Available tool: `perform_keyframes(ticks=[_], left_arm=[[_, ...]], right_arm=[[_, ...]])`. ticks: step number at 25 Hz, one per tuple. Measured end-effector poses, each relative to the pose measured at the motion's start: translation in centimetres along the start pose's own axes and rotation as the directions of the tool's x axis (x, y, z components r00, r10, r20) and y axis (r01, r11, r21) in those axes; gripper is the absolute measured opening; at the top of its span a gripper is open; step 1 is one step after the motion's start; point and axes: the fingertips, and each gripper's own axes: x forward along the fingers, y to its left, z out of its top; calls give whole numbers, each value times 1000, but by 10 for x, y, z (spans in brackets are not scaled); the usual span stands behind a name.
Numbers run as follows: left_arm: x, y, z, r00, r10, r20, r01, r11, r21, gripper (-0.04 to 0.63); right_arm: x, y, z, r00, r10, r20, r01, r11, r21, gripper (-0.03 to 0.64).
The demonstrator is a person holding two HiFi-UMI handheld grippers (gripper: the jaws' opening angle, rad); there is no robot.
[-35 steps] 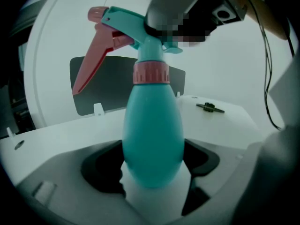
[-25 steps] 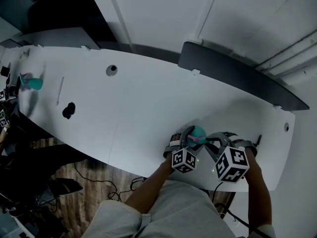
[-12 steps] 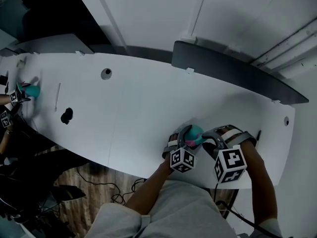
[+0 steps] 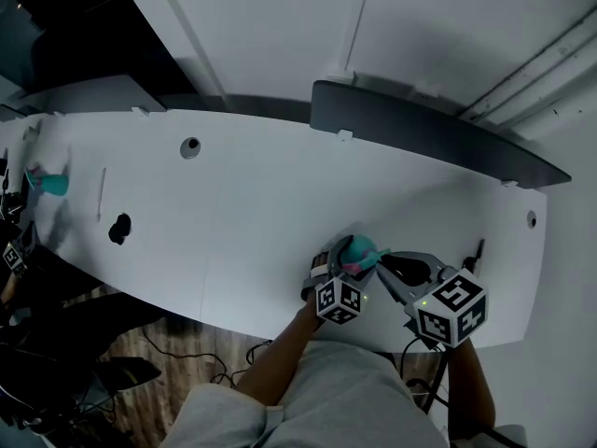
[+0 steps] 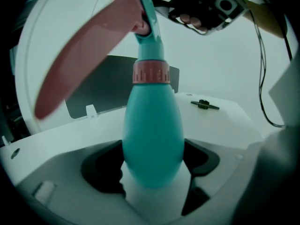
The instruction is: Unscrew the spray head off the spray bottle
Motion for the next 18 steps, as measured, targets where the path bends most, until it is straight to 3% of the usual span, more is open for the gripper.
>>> perform_keyframes(ticks=[2,4,5,7,8,12,14,15,18], left_arm=[[-1,0,0,1000,1,1,-1,1000,-1,380],[-1,0,0,1000,0,0,0,1000,0,380],[0,0,0,1000,-1,0,1,1000,1,380],[0,0,0,1000,-4,-1,4,1000,3,380],[-1,0,-1,1000,-5,-2,5,1000,3,380],[-1,0,0,1000,-4,-2,4,1000,4,380],[-1,0,0,1000,-3,-2,3,1000,5,380],[-1,-1,0,1000,-2,-2,2,1000,5,380],[-1,0,0,1000,-3,-2,3,1000,5,380]], right_arm=[[1,2,-1,998,18,58,-28,984,174,65],[2,-1,-4,997,0,77,-18,973,231,101],[3,-2,-5,998,-19,63,7,982,188,105],[3,-3,-8,997,-72,10,72,997,34,0],[3,-4,-9,995,-93,-16,93,995,-26,0],[3,-5,-11,995,-70,-68,69,997,-23,0],[1,-7,-14,989,-105,-101,94,990,-109,0],[0,-11,-18,980,-152,-128,124,972,-201,0],[2,-24,-36,929,-298,-221,168,869,-466,15]])
